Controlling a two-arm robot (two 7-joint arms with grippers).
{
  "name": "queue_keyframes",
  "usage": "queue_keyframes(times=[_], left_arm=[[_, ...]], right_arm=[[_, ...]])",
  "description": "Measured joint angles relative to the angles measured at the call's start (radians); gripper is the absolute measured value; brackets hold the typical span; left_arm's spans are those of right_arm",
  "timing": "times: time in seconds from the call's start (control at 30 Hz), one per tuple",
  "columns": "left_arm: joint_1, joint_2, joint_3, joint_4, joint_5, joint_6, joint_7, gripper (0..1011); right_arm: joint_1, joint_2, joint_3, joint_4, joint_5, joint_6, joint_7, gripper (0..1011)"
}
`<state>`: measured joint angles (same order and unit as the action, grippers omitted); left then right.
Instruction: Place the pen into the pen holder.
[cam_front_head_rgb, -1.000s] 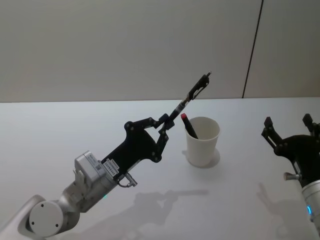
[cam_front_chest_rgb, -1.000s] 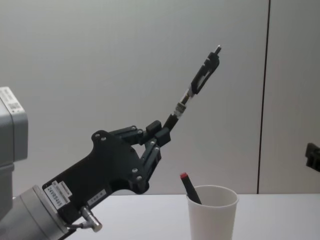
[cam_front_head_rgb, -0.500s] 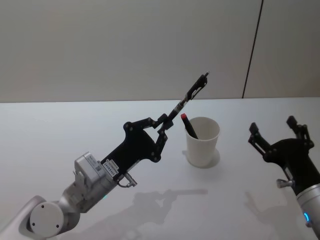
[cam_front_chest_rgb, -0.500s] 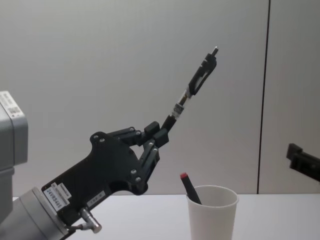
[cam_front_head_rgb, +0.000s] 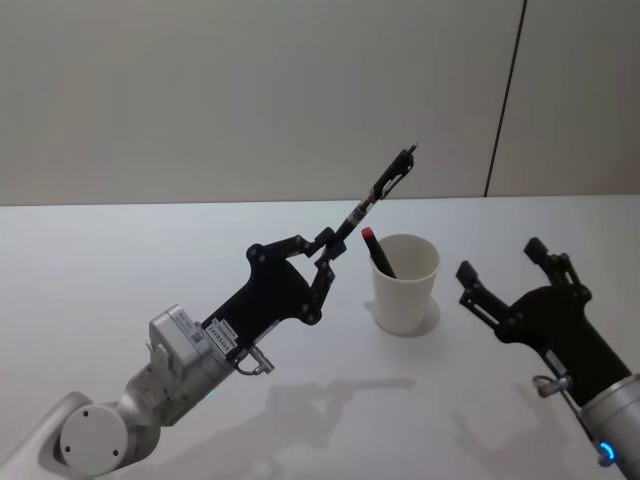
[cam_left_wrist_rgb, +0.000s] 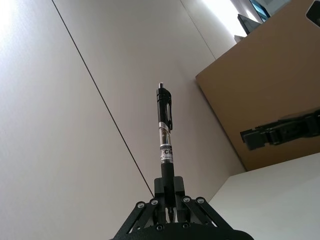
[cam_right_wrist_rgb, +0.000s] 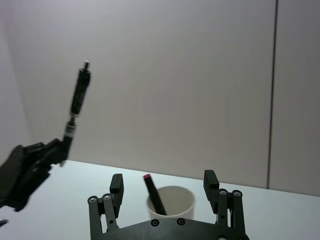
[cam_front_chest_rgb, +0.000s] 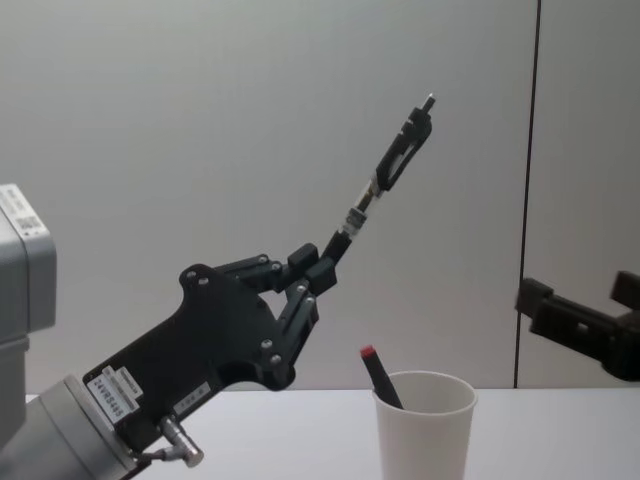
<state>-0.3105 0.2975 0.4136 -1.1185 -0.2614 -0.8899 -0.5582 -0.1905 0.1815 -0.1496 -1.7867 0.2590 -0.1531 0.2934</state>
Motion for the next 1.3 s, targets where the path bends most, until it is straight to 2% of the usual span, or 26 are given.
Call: queue_keyframes(times=[0.2,0.53,1.3], left_arm=[[0.0,0.0,0.0,0.001,0.0,-0.001,0.001,112],[0.0,0.0,0.0,0.002,0.0,-0.002,0.001,112],[0.0,0.0,0.0,0.002,0.0,-0.002,0.001,112]], right_arm=[[-0.001,0.008,-0.005,-0.021,0.061,0.026,0.083,1002],[0.028,0.004,-0.015,-0.028,0.138,0.08,0.166,1002],[0.121,-0.027,-0.041,0.001,0.166,0.15,0.213,1002]])
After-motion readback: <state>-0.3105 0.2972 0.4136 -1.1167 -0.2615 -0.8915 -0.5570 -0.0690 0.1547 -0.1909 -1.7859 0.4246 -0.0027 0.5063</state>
